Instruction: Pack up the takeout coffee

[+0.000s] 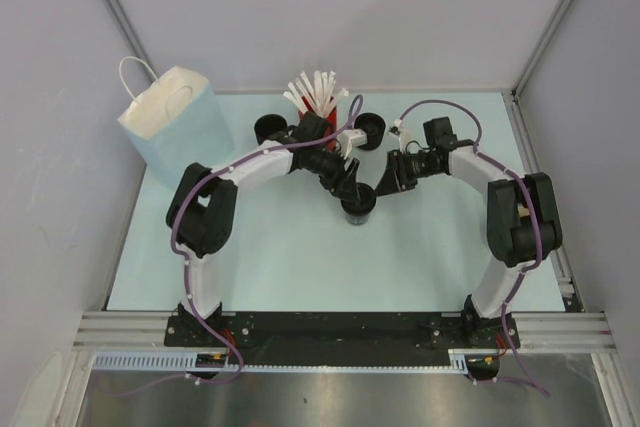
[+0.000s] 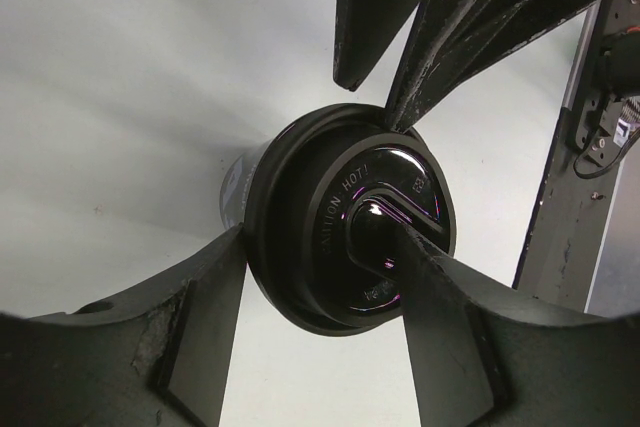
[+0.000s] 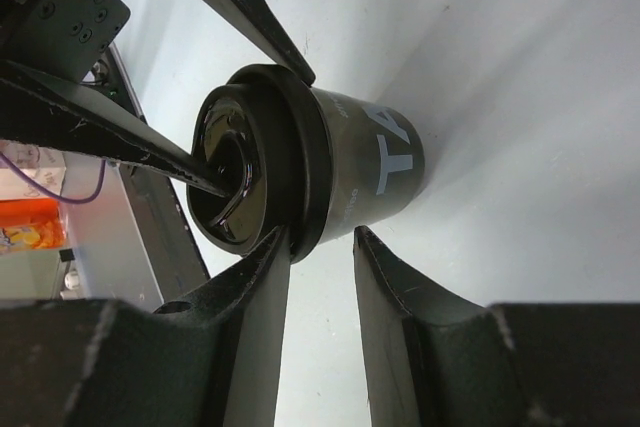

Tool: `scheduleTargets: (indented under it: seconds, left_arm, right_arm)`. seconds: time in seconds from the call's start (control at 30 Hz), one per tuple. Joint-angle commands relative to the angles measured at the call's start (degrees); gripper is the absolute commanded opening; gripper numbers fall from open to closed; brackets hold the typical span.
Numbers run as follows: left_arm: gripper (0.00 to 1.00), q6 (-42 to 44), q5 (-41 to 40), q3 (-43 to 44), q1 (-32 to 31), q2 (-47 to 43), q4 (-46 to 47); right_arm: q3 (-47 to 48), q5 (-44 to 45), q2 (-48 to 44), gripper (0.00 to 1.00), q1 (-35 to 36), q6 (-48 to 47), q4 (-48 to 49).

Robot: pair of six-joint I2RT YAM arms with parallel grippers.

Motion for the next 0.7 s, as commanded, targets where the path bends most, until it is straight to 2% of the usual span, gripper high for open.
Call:
scheduleTargets:
  seconds: [0.0,0.47,0.67]
  left_arm:
    - [0.64,2.69,-6.81,-2.46,0.12,2.06,-0.50]
    - [0.59,2.51,-6.63,-2.90,-0.49,2.77,0.38]
    - [0.57,2.51,-6.90,-3.16,-0.84,2.85,0.37]
  right_arm:
    - [2.74,-2.35,1.76,0.37,1.02,1.46,1.91]
    - [3.80,-2.79,2.02,0.38,-0.48,3.75,3.75]
    - [3.80,-1.65,2.73,0.38,1.89,3.84,4.72]
